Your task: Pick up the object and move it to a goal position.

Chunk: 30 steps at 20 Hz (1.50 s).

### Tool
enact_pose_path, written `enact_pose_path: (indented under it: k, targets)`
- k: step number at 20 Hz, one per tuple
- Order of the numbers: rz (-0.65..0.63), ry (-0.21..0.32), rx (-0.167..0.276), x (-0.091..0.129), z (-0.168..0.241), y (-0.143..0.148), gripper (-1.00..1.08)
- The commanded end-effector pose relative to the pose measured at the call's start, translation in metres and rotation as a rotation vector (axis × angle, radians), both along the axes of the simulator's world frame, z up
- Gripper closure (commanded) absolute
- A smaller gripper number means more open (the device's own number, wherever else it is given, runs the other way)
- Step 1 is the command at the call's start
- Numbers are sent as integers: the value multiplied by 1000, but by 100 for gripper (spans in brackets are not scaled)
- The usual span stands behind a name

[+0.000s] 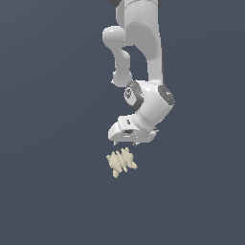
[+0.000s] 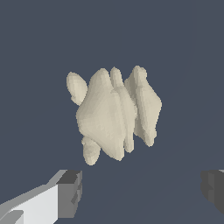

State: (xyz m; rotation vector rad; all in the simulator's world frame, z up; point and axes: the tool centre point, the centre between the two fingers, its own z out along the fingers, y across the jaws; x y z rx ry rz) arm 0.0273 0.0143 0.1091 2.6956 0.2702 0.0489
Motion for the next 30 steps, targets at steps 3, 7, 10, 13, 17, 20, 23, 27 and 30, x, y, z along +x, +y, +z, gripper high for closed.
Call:
enact_pose_path:
  k: [3, 7, 10, 13, 17, 20, 23, 27, 30]
  targets:
    - [65, -19, -98, 7, -14, 5, -100]
    - [128, -40, -182, 13, -26, 10, -100]
    - [175, -57, -239, 18, -34, 15, -100]
    - [217, -72, -287, 22, -39, 20, -100]
    - [263, -90, -335, 26, -45, 25, -100]
    - [288, -99, -360, 28, -48, 28, -100]
    - [304, -106, -376, 29, -50, 30, -100]
    - [312, -109, -384, 30, -51, 31, -100]
    - [310, -107, -380, 30, -52, 30, -100]
